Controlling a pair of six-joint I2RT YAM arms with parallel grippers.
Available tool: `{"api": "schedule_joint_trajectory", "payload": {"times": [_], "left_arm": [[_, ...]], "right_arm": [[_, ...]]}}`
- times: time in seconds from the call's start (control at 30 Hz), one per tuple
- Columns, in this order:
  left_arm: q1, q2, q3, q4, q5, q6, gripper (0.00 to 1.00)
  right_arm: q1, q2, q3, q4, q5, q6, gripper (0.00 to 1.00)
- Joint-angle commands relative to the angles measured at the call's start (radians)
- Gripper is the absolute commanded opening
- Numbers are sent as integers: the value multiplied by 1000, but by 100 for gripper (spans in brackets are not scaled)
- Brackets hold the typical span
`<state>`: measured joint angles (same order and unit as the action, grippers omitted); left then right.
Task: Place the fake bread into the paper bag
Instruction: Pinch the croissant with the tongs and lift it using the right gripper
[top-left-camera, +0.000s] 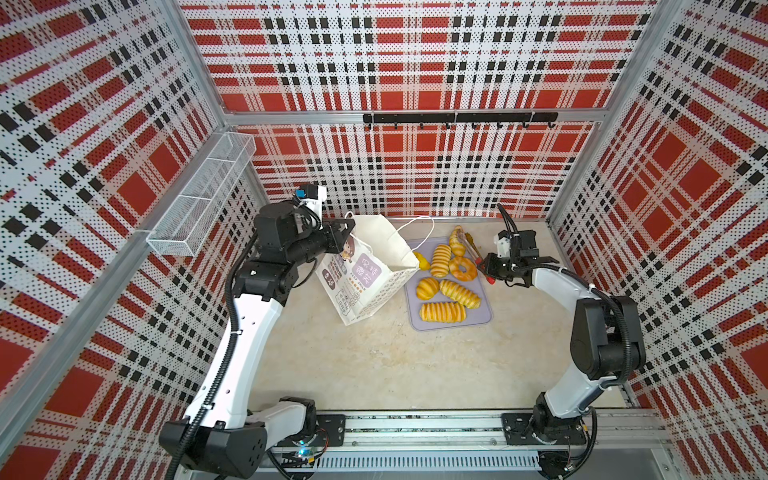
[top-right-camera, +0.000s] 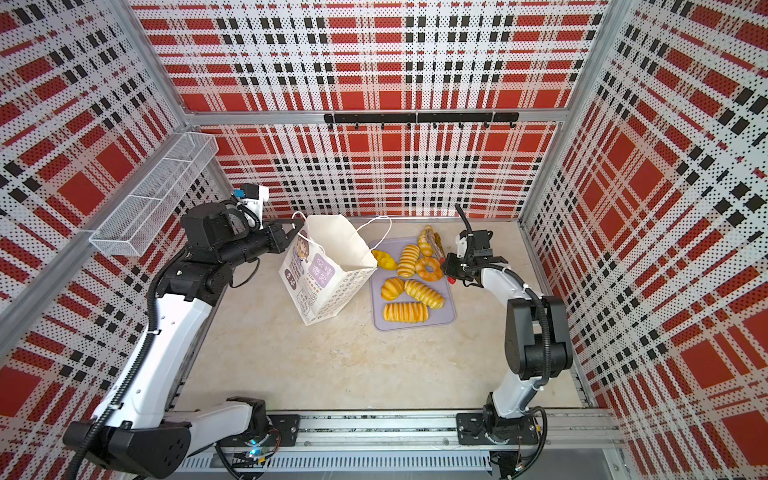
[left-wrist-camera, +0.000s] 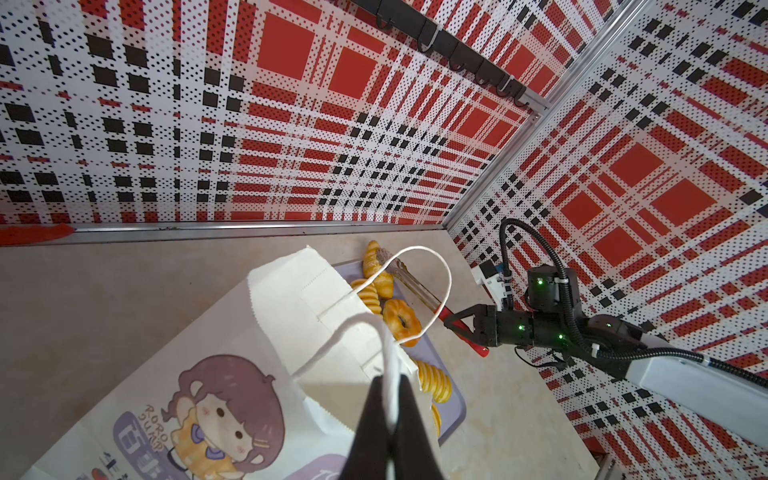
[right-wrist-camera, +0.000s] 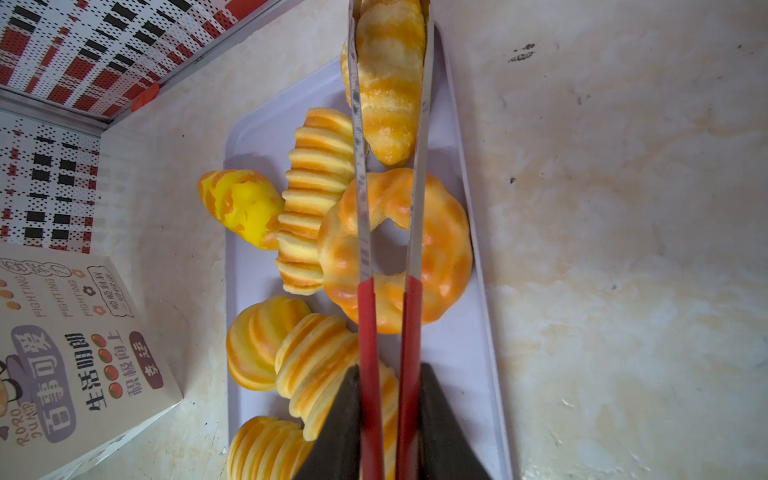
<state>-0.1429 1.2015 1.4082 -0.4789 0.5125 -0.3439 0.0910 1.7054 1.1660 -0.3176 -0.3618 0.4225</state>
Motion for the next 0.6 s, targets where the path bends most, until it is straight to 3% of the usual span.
{"api": "schedule_joint_trajectory", "payload": {"times": [0.0,0.33,0.57], "left_arm": [[-9,-23,-2,30,17,-4,0],[-18,-17,0,30,8,-10,0],[-23,-14,-5,29,6,-8,0]], "right_arm": [[8,-68,10,24,10,-7,21],[4,-227,15,1,17,10,20],[4,-417,-7,-17,-36,-28,20]]}}
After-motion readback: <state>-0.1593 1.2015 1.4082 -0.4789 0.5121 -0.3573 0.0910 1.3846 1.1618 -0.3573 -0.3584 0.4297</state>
